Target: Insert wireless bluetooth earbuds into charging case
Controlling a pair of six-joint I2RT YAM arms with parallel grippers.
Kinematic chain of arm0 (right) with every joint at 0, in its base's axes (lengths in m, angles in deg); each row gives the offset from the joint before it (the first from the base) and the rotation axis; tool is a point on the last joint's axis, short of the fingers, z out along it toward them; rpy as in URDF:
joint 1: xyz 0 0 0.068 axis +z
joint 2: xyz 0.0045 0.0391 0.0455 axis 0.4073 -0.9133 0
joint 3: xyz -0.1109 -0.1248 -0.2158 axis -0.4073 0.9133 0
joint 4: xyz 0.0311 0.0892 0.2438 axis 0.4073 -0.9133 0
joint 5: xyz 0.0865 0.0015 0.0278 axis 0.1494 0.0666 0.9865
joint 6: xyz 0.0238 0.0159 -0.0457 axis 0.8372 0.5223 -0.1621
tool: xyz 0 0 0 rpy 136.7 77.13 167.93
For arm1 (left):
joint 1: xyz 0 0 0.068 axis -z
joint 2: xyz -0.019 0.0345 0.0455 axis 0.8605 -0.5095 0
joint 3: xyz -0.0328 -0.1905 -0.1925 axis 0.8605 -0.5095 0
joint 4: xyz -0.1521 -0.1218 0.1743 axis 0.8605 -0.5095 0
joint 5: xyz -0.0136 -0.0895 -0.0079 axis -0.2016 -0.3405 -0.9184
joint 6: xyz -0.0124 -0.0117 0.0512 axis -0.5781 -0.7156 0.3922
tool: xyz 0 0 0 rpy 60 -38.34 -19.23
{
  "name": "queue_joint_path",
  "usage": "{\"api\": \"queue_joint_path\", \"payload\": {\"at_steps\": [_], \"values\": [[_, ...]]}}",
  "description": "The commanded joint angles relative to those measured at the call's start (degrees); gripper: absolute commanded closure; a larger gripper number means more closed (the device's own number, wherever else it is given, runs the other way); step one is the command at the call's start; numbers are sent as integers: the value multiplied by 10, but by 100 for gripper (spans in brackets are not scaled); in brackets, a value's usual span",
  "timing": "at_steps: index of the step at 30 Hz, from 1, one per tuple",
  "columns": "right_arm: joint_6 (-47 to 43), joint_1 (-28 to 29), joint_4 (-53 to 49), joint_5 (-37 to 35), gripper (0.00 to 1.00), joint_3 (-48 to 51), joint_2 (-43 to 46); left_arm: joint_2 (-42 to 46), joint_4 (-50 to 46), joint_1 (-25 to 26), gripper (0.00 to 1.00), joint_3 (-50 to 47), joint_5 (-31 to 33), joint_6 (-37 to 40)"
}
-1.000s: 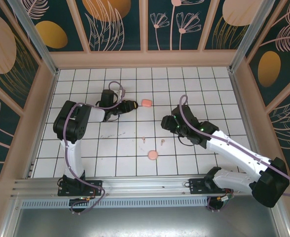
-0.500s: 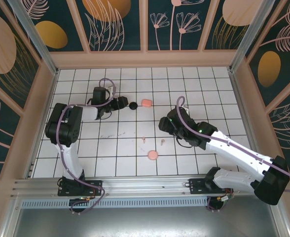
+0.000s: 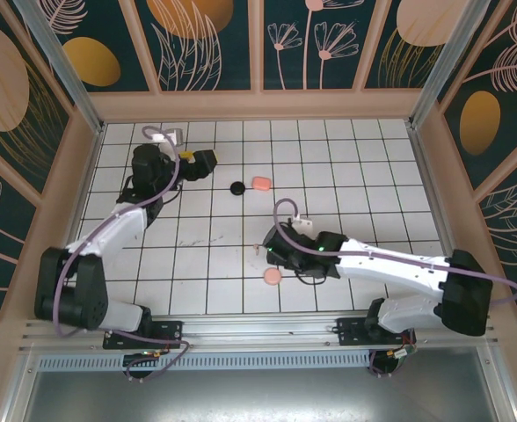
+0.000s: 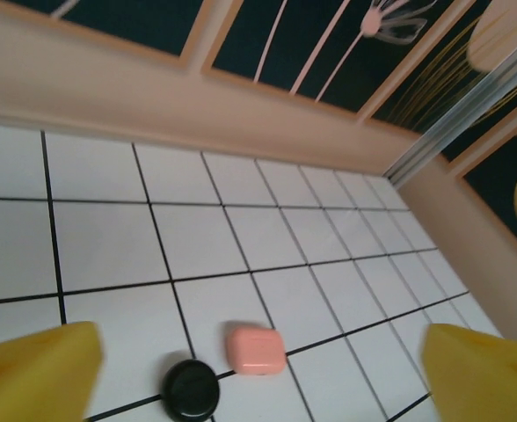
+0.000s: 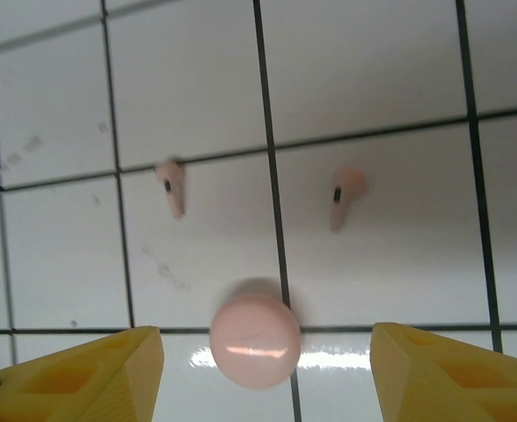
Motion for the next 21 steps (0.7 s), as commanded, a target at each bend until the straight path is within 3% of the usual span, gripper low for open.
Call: {"api": "queue_joint_path", "payload": {"at_steps": [1,10,15,21], "values": [[51,25,-32,-19,35,-15,-29,52,33,0,1,-43,38,-30],[82,36,22,7,34,-13,-83,141,55,0,1,-100,124,-139],[37,36,20,13,34,-49,-138,153,80,0,1,-121,104,-154],[-27,32,6,23,34,-82,-189,150,27,-1,1,-109,113,-147]]}}
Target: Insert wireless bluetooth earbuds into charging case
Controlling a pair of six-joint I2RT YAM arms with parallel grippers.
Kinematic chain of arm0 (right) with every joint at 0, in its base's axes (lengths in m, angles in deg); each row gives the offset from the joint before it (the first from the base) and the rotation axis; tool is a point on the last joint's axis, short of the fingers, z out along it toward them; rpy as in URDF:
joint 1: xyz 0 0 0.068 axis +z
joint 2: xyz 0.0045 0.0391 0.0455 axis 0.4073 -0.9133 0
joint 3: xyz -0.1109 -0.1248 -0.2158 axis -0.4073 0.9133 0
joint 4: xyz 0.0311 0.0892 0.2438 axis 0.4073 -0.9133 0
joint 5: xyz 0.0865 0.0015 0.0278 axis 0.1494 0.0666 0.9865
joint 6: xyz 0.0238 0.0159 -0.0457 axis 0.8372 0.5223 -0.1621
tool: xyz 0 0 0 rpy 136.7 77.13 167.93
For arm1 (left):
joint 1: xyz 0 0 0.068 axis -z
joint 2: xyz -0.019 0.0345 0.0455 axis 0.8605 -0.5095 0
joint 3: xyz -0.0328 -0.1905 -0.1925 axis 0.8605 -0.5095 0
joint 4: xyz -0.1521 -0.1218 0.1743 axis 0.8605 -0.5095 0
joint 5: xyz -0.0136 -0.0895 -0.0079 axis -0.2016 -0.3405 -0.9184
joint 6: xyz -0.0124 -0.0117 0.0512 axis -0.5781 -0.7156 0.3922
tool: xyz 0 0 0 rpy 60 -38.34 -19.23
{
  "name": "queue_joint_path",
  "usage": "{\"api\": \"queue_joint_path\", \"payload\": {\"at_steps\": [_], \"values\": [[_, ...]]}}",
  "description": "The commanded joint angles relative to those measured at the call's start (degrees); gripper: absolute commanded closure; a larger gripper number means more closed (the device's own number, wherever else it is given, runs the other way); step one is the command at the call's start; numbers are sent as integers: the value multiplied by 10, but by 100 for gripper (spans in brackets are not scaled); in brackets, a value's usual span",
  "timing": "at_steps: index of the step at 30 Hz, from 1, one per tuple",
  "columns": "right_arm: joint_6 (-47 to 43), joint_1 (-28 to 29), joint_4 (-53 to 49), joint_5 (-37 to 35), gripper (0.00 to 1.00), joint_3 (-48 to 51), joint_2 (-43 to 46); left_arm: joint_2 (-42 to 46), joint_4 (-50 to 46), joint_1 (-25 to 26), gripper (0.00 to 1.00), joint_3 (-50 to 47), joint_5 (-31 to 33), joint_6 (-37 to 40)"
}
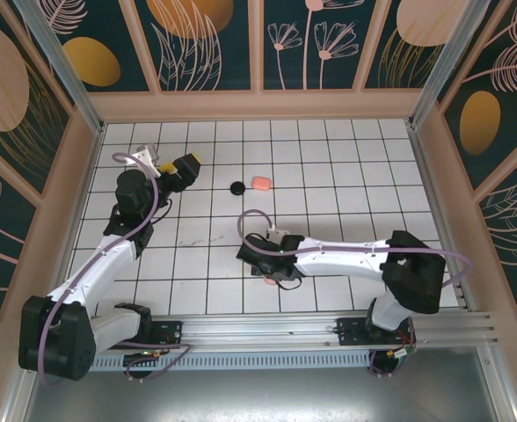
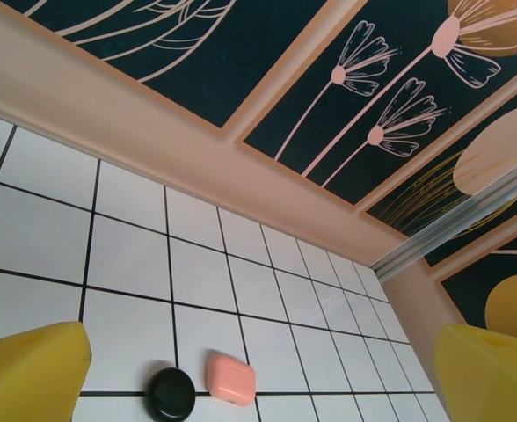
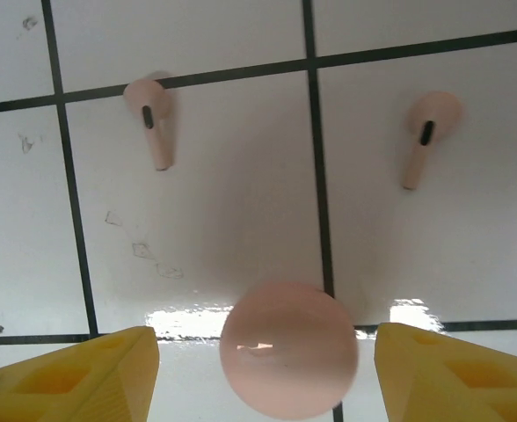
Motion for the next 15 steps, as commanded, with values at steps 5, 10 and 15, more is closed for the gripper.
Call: {"api": "queue_joint_path", "payload": {"at_steps": [5,10,15], "values": [[-59,-7,-7,10,33,-22,-34,25,-9,0,1,-3,20,-2],[-69,-12,1,17,33,-12,-41,36,-40,0,1,10,18,27],[-77,-15,16,27,34,-2,-51,40,-44,0,1,9,19,12]]}}
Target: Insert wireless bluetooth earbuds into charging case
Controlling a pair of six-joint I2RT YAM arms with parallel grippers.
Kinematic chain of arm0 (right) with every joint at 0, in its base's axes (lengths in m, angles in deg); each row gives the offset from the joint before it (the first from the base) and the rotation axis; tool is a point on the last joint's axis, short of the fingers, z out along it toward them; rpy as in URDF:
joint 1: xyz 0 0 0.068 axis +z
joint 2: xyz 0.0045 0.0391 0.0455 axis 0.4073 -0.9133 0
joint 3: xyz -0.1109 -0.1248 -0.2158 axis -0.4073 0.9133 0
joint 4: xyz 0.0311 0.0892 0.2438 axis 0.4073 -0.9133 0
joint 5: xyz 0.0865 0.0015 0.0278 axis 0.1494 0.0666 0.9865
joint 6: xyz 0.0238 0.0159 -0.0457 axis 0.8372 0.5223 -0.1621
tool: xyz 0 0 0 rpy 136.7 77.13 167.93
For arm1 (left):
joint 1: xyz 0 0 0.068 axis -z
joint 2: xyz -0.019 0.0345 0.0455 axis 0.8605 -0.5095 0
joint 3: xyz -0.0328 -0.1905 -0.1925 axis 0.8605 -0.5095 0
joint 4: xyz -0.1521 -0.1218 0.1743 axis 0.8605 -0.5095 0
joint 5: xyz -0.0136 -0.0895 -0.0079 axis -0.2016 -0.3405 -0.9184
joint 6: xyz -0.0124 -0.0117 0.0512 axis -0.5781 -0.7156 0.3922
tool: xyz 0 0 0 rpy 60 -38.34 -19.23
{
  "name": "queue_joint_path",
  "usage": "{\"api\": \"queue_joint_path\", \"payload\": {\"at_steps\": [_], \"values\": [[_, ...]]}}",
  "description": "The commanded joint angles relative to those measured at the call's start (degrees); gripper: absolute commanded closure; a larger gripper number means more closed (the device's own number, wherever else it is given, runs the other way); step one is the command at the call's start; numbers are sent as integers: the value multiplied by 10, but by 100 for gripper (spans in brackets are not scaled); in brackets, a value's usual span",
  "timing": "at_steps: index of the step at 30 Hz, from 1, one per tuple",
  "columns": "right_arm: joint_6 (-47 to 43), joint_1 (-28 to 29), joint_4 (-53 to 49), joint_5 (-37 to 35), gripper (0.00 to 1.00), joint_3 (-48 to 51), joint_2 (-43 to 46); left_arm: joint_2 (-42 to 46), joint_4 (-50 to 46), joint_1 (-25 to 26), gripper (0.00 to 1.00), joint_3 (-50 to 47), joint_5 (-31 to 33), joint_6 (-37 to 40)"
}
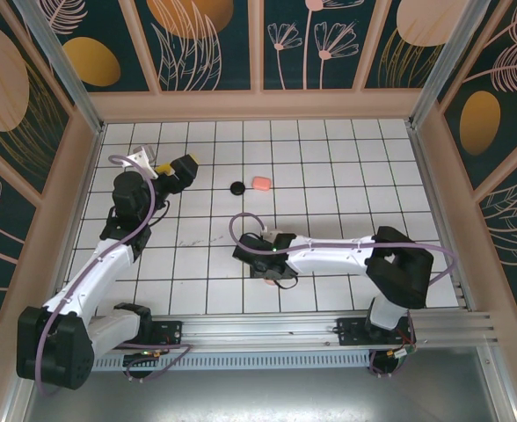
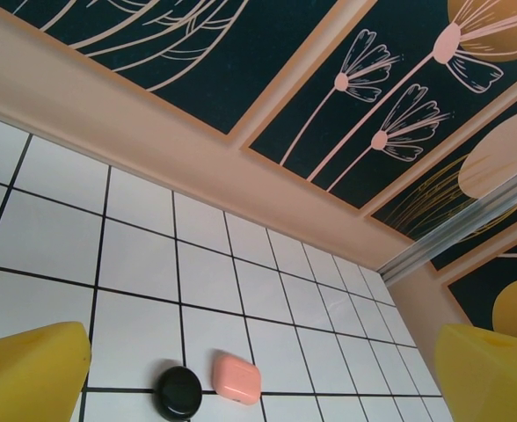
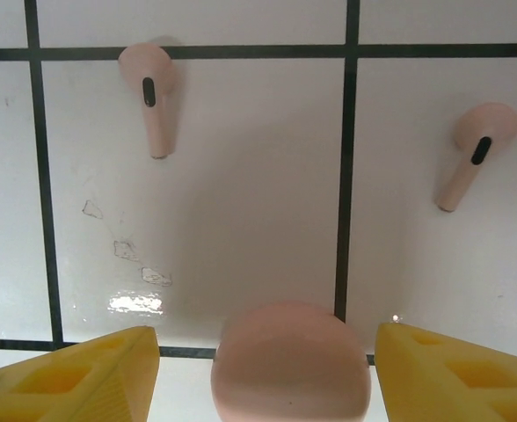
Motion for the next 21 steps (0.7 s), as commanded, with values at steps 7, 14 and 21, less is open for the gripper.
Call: {"api": "queue_joint_path", "payload": {"at_steps": [7,14,21], "values": [[-20,-6,14,15,34,9,-32,14,-27,0,1,11,27,-5],[-18,-7,29,22,35,30,-28,18,-34,0,1,14,28,0],[-19,-7,41,29,40,42,-28,18,-39,0,1,9,24,6]]}}
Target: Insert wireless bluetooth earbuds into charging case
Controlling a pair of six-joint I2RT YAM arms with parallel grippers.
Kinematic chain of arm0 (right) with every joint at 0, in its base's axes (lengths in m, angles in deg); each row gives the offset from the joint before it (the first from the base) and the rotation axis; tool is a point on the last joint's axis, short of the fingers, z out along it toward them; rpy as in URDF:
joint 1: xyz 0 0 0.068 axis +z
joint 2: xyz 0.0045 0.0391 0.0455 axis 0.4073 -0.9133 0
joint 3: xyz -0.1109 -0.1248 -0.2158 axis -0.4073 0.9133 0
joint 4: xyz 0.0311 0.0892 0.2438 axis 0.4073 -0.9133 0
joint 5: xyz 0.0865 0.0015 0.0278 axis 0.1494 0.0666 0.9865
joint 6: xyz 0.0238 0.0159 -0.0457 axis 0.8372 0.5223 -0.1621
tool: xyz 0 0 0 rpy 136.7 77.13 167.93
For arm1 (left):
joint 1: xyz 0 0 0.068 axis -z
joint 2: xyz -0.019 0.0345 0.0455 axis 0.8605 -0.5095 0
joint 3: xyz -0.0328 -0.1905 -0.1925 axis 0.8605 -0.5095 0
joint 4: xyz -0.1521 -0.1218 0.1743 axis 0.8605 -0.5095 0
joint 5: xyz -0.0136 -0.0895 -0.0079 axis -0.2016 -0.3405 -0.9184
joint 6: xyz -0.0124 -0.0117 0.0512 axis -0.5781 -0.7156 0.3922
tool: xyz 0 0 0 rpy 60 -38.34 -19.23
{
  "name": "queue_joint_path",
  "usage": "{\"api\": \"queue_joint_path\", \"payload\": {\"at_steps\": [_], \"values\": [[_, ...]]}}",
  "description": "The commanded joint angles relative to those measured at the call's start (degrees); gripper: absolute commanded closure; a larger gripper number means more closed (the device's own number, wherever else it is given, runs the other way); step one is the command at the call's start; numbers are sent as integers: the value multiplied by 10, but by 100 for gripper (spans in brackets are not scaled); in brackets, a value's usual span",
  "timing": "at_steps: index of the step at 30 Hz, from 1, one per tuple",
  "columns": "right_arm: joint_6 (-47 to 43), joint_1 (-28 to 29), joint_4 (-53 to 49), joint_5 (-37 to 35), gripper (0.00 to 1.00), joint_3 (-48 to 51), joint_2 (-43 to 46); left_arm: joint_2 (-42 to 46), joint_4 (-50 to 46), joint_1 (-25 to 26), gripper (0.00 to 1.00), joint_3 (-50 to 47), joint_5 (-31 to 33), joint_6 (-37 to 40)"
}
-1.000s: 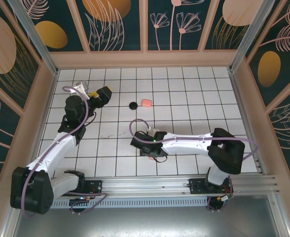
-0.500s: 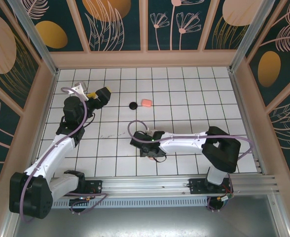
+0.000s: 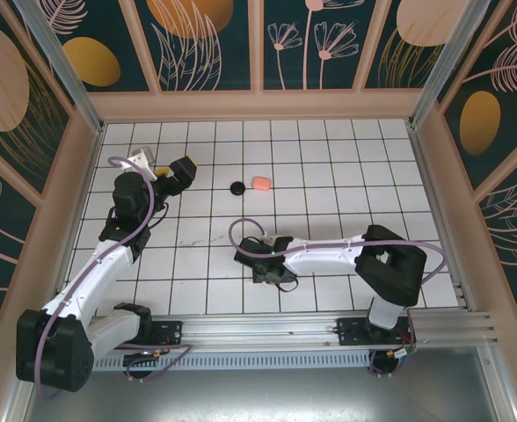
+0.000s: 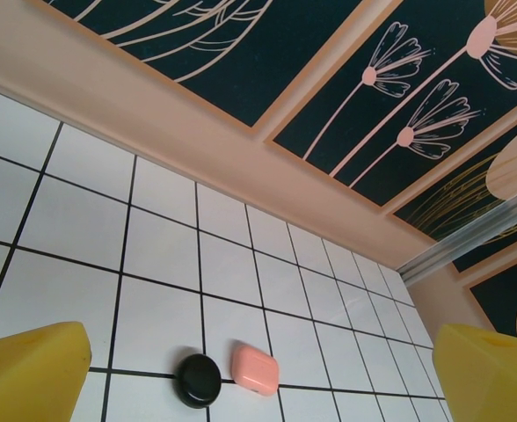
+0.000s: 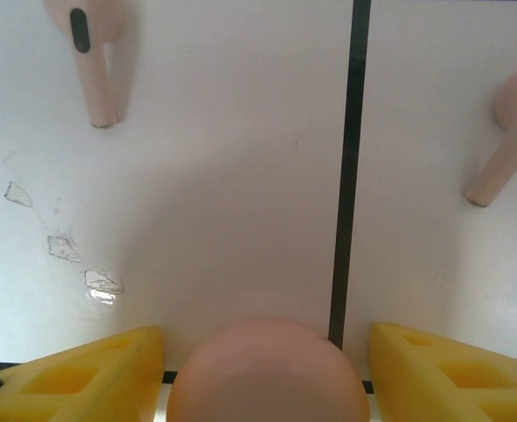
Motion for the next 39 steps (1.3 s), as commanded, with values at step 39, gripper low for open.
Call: {"api": "queue_joint_path", "payload": {"at_steps": [39], "values": [[80,-288,174,138,66,-183,66,-278,526,90,20,-97,-273,-117]]}}
